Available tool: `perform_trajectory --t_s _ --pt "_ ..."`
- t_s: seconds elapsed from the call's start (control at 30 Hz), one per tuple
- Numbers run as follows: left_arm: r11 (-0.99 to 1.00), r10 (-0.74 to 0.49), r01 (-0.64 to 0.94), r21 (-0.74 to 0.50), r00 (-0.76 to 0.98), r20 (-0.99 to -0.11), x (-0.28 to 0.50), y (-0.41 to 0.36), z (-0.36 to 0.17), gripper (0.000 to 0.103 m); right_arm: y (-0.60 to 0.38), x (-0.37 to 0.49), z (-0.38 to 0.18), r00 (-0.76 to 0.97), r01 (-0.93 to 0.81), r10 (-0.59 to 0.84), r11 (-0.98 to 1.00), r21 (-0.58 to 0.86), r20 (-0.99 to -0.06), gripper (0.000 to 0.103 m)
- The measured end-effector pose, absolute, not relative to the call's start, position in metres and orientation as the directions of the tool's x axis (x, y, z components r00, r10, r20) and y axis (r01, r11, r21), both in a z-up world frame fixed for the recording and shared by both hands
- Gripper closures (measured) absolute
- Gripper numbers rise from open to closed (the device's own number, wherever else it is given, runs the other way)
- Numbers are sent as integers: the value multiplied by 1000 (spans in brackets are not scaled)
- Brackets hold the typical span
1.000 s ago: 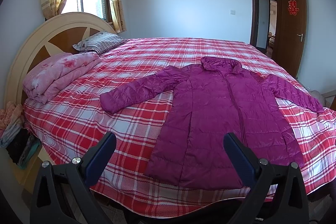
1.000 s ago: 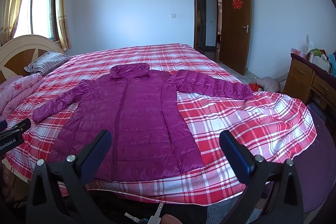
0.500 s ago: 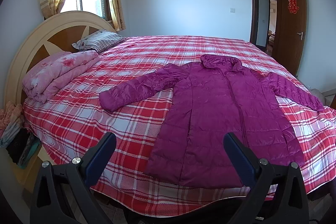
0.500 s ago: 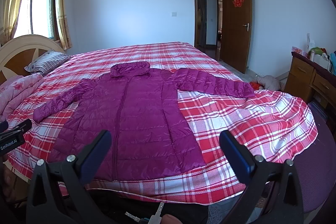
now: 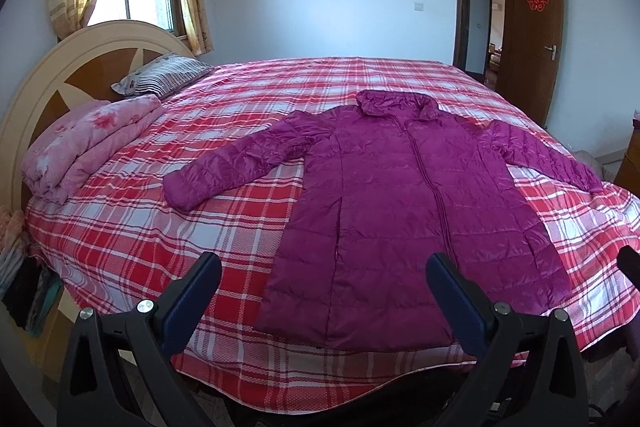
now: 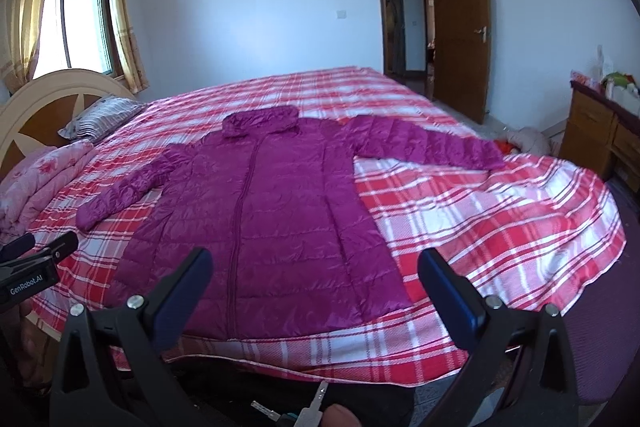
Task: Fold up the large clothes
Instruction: 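Grasp the cuff of the sleeve nearest the right tool and lift it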
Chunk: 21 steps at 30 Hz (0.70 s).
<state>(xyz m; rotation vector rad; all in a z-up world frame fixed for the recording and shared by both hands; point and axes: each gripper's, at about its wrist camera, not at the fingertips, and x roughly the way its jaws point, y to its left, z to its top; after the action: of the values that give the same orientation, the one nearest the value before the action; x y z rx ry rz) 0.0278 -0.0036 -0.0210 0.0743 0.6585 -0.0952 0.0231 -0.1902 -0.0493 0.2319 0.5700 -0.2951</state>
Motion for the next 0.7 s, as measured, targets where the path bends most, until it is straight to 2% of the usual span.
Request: perform_trajectory --t_s 0.1,0.2,0.37,0.47,0.6,0.7 --pt "988 -62 137 75 785 -617 44 -7 -25 1 -210 37 -68 799 301 -103 921 245 -593 0" --pt "974 -13 144 174 805 -594 73 -13 -30 1 -246 55 -90 777 326 -35 877 354 -629 0" --pt "951 26 154 266 822 -569 130 -25 -43 1 -324 89 -108 726 459 -131 823 334 -676 0" --pt "952 33 150 266 815 -578 175 -32 -56 1 -381 105 -113 699 546 -177 758 356 -693 0" --pt "960 55 121 253 803 -594 235 -48 -76 1 -455 129 -113 644 658 -299 687 310 -704 0" --pt "962 76 98 253 798 -598 268 -62 -91 1 -510 142 -115 589 735 -378 617 280 -715 5"
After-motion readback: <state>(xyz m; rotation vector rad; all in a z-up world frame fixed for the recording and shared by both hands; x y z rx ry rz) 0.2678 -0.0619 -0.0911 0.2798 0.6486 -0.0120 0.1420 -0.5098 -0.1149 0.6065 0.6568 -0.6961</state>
